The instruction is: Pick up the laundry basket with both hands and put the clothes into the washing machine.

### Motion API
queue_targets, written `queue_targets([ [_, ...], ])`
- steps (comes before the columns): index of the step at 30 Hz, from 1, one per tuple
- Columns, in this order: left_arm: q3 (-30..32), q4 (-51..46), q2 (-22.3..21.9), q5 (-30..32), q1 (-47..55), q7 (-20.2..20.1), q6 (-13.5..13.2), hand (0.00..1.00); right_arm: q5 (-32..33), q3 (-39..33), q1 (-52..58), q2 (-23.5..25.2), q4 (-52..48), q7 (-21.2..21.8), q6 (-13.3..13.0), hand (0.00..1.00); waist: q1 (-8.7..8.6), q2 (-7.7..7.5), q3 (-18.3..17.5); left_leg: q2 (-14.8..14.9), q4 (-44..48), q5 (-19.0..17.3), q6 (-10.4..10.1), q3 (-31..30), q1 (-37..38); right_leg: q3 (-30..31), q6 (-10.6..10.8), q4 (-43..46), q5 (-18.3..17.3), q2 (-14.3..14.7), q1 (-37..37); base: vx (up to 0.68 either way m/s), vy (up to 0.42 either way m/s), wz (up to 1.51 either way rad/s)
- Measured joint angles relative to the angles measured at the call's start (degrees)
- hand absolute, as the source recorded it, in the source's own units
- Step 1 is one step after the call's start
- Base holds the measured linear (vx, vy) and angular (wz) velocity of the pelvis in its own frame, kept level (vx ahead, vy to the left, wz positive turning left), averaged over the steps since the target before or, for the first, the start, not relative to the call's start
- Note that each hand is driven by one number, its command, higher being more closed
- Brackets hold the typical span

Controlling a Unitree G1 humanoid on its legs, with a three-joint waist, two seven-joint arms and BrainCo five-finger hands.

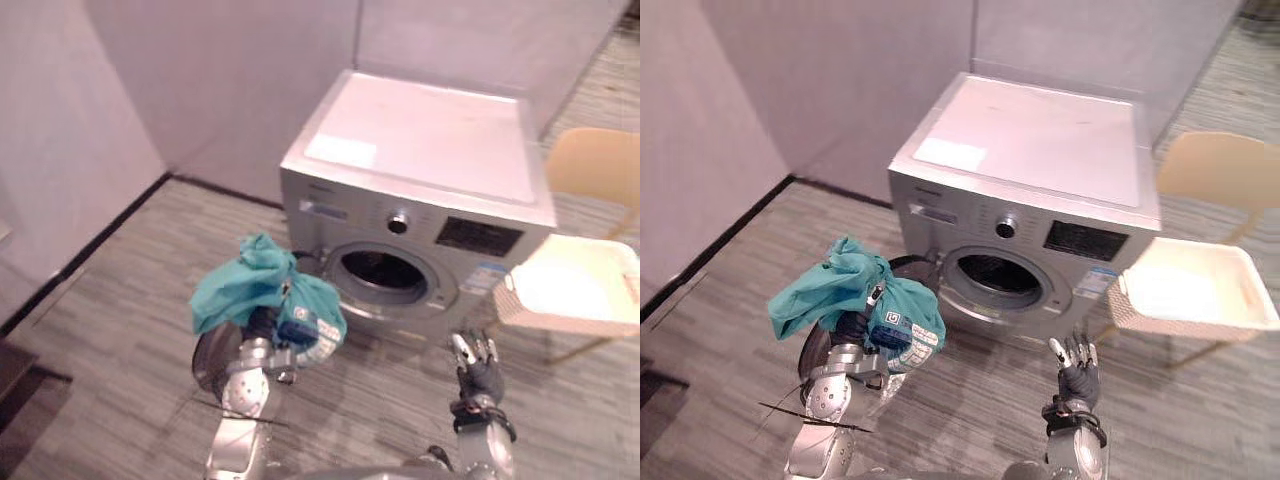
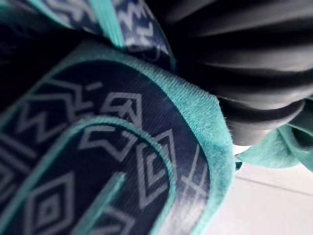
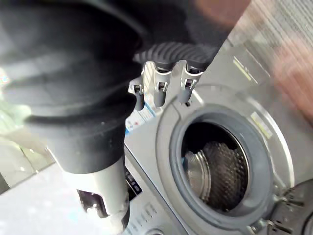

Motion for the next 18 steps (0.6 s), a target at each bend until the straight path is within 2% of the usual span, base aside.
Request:
queue_targets([
  [1,0.2,0.0,0.0,0.0,0.0,0.2,0.0,1.00,0.0,0.0,0.1,0.0,0.0,0.0,0.0,0.00,-0.04,0.00,0.0,0.0,-0.7,0.1,-0.1,1.4,1.0,-3.4,-0.3,2.3,-2.4,0.6,-0.5,0.00,0.053,-1.10],
  [3,0.6,0.0,0.0,0.0,-0.2,0.8,0.0,1.00,0.0,0.0,0.0,0.2,0.1,0.3,0.0,0.00,-0.17,0.18,-0.1,-0.2,-3.0,0.5,-1.0,6.8,3.6,-11.2,0.8,4.8,-9.2,5.3,-1.4,0.03,-0.017,-1.20],
  [4,0.6,0.0,-0.1,0.0,-0.3,0.8,0.0,1.00,0.0,-0.1,0.0,0.2,0.2,0.4,0.0,0.00,-0.24,0.25,-0.1,-0.2,-3.6,0.7,-1.3,7.7,3.6,-12.6,0.6,3.6,-10.1,6.7,-1.5,0.08,-0.070,-0.99],
  [5,0.5,0.2,-0.3,0.0,-0.5,0.7,0.0,1.00,0.1,-0.5,-0.1,0.3,0.6,0.4,-0.2,0.00,-0.55,-0.17,-0.4,-0.3,-4.3,1.2,-2.1,8.9,3.6,-15.3,-1.9,-0.9,-10.9,8.3,-0.8,0.09,-0.072,-0.65],
  [6,0.3,0.7,-0.6,-0.1,-0.7,0.6,0.0,1.00,0.1,-0.6,-0.1,0.3,0.9,0.4,-0.4,0.00,-0.53,-0.11,-0.5,-0.3,-4.4,1.2,-2.3,8.9,3.5,-15.8,-2.5,-3.4,-11.2,8.6,0.2,0.14,-0.104,-0.66],
  [7,0.2,2.3,-2.0,-0.2,-1.5,0.6,0.3,1.00,0.1,-1.6,0.1,0.3,1.6,0.3,-0.9,0.00,-0.53,1.52,-0.5,0.5,-5.2,1.9,-3.4,7.7,3.3,-15.8,-3.8,-5.5,-9.8,10.2,1.2,0.21,-0.136,-0.34],
  [9,-1.0,3.7,-2.5,-0.2,-2.9,0.3,0.8,1.00,0.3,-1.6,1.6,0.6,1.7,0.2,-1.3,0.00,-0.85,2.33,-0.6,0.9,-6.8,3.3,-4.2,5.0,4.0,-16.8,-4.1,-7.5,-9.7,11.3,3.2,0.24,-0.160,0.03],
  [12,-2.7,4.9,-2.3,-0.2,-4.7,-0.7,0.8,1.00,1.4,-1.4,2.6,0.7,1.6,0.3,-1.7,0.00,-0.80,2.14,-0.6,2.3,-5.8,4.6,-4.6,1.5,6.9,-17.9,-5.5,-8.2,-10.5,12.2,8.2,0.15,-0.088,0.28],
  [15,-2.5,4.9,-2.3,-0.3,-5.1,-0.8,0.7,1.00,2.3,-1.3,2.7,0.6,0.1,0.4,-2.0,0.00,-0.39,1.67,-0.4,4.1,3.2,5.4,-3.5,-1.3,5.2,-18.4,-5.8,-8.3,-11.3,11.8,10.8,0.14,-0.026,0.27],
  [16,-1.9,4.9,-2.3,-0.3,-4.8,-0.8,0.7,1.00,2.3,-1.1,3.1,0.6,-0.5,0.5,-2.1,0.00,-0.19,0.91,0.1,5.3,11.5,6.5,-1.7,-3.6,2.5,-18.6,-5.2,-8.2,-12.8,11.1,12.6,0.10,-0.016,0.29],
  [17,-1.4,4.9,-2.4,-0.4,-4.6,-0.7,0.8,1.00,2.3,-1.2,3.6,0.5,-1.0,0.5,-2.1,0.00,0.17,0.84,0.9,7.4,21.7,9.4,2.6,-6.9,-1.6,-18.7,-5.1,-8.2,-14.2,11.1,14.8,0.09,-0.007,0.22],
  [18,-1.2,4.9,-2.3,-0.4,-4.5,-0.7,0.8,1.00,2.4,-1.3,3.9,0.4,-1.5,0.5,-2.1,0.00,0.48,1.01,1.5,8.2,26.7,12.2,4.2,-8.9,-3.5,-18.6,-5.2,-8.2,-14.7,11.2,15.7,0.07,0.014,-0.07],
])
